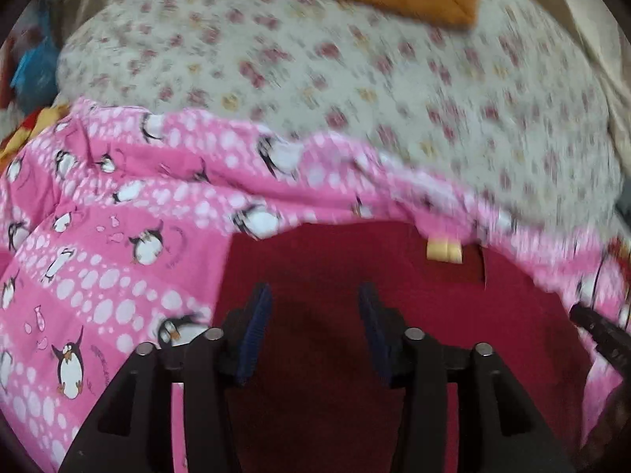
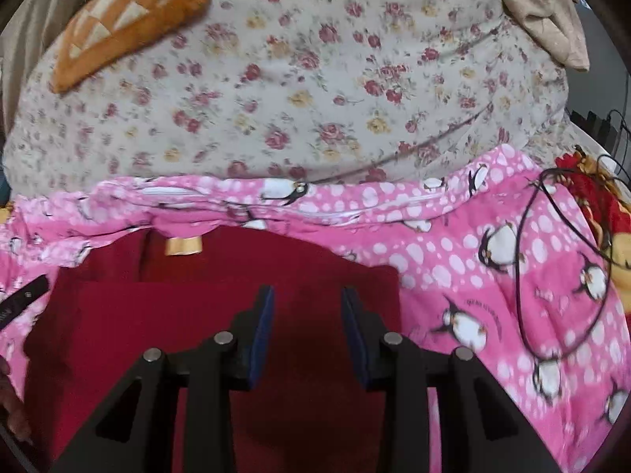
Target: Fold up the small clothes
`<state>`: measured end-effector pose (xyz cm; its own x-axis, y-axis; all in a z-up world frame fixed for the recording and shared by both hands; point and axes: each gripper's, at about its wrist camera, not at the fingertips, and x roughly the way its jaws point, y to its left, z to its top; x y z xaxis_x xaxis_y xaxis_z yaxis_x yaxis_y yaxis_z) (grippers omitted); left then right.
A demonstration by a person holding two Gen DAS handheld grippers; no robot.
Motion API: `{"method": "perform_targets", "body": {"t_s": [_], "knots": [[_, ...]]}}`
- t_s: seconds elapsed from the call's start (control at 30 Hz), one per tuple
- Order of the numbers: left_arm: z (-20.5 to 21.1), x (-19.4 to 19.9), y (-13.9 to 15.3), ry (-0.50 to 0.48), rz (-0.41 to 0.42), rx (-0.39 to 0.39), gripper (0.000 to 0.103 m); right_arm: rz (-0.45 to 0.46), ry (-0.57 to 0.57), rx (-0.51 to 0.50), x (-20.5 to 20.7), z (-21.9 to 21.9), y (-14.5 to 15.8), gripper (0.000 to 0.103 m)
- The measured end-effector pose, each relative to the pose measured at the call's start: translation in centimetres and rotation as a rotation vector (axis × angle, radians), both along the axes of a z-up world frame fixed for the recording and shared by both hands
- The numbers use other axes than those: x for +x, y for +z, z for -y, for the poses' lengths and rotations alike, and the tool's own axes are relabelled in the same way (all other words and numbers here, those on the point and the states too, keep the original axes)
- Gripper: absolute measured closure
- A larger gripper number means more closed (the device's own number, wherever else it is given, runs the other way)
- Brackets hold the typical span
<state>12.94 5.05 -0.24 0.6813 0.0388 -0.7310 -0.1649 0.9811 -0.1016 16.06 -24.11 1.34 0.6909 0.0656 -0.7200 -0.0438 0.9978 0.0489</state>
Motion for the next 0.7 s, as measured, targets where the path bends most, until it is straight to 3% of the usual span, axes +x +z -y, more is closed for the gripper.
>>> {"method": "perform_targets", "body": {"t_s": [0.03,0.07,0.13,0.23,0.4,0.57,0.7], "knots": [[0.6,0.7,-1.8,-0.021,-0.094,0.021,0.059,-0.02,-0.006,-0.003,-0.6,-0.3,-0.2,0.048],[0.9,1.1,-2.9,-0.03,-0.134,0.053,0.058,-0.052,-0.011,-0.008,-0.9,-0.5,-0.7,0.035],[1.9,1.0,-2.6,-0.041,-0.113,0.128,0.057,-0.176,-0.006,-0.022,-1.0,-0.8,-3.3,0.029],[1.5,-0.8,-1.6,-0.058,-0.09,0.098,0.057,-0.15,0.008,-0.063,-2.2,-1.3,-2.8,0.03],[-1.0,-5.4,1.7,-0.056,-0.062,-0.026,0.057,-0.043,0.053,0.094,-8.7,1.2,1.5,0.03],[-1.5,-12.2,3.3,-0.17,-0.016,0.111,0.057,-0.01,0.152,0.157,-17.1,5.4,3.2,0.03],[-2.4,-18.4,2.3,-0.203,-0.013,0.096,0.057,-0.039,0.223,0.2,-23.2,7.9,2.1,0.03]]}}
